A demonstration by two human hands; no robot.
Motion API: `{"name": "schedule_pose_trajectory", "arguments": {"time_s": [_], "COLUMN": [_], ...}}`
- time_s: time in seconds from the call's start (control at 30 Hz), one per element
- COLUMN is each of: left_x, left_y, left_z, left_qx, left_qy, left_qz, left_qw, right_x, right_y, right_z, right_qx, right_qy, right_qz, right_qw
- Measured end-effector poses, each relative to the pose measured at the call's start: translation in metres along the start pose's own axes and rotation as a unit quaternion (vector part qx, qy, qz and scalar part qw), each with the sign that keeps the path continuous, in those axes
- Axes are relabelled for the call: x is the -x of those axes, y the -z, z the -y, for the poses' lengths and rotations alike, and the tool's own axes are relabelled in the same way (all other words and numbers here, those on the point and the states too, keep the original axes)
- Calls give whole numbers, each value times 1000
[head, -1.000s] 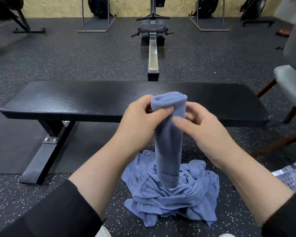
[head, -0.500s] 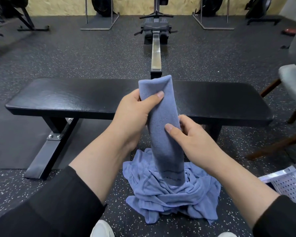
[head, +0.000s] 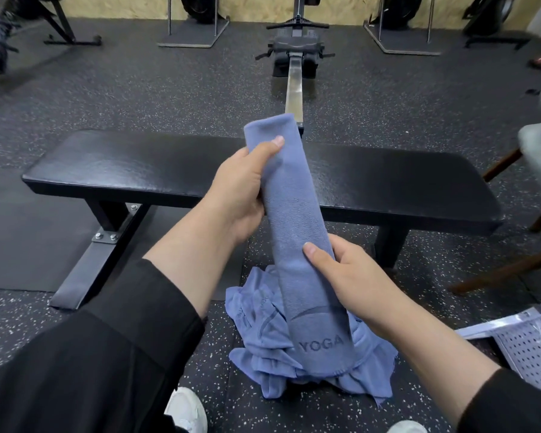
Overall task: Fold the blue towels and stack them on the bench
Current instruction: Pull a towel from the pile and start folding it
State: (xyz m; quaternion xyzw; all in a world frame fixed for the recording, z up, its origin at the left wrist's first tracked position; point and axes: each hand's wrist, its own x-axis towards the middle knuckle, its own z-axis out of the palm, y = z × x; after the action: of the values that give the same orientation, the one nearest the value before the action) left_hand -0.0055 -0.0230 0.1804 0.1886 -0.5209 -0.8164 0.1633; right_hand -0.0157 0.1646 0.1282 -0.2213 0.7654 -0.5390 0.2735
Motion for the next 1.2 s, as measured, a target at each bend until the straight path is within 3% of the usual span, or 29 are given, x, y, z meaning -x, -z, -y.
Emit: {"name": "schedule_pose_trajectory", "arguments": {"time_s": [0.27,0.5,0.73,1.03,1.1,1.13,1.2], "left_x": [-17,-74,-134,-232,-255,-263,-269], "left_y": [0,-7,-17,-27,-29,-27,-20], "left_z": [-2,-19,-3,-1,-7,-5,10], "left_qx": [-58,-69,-119,-178,-279,-370,-513], "left_qy": [6,22,59,56,47,39,8], "left_qz": [-33,-51,-70,-61,-37,-37,-42], "left_qw": [998,996,989,981,959,928,857], "right_x": [1,-4,-22,-107,-138,-152,-179], "right_y": [-1,-5,-2,3,9,12,16], "right_z": [-8,-13,-13,-8,-9,-11,-28], "right_qx": [-37,-160,-222,-185,-183,-153,25], "right_qy": [-29,-65,-63,-40,-49,-57,-80], "right_qz": [-26,12,-6,-135,-130,-126,-123], "right_qw": [999,985,973,972,973,978,989]}}
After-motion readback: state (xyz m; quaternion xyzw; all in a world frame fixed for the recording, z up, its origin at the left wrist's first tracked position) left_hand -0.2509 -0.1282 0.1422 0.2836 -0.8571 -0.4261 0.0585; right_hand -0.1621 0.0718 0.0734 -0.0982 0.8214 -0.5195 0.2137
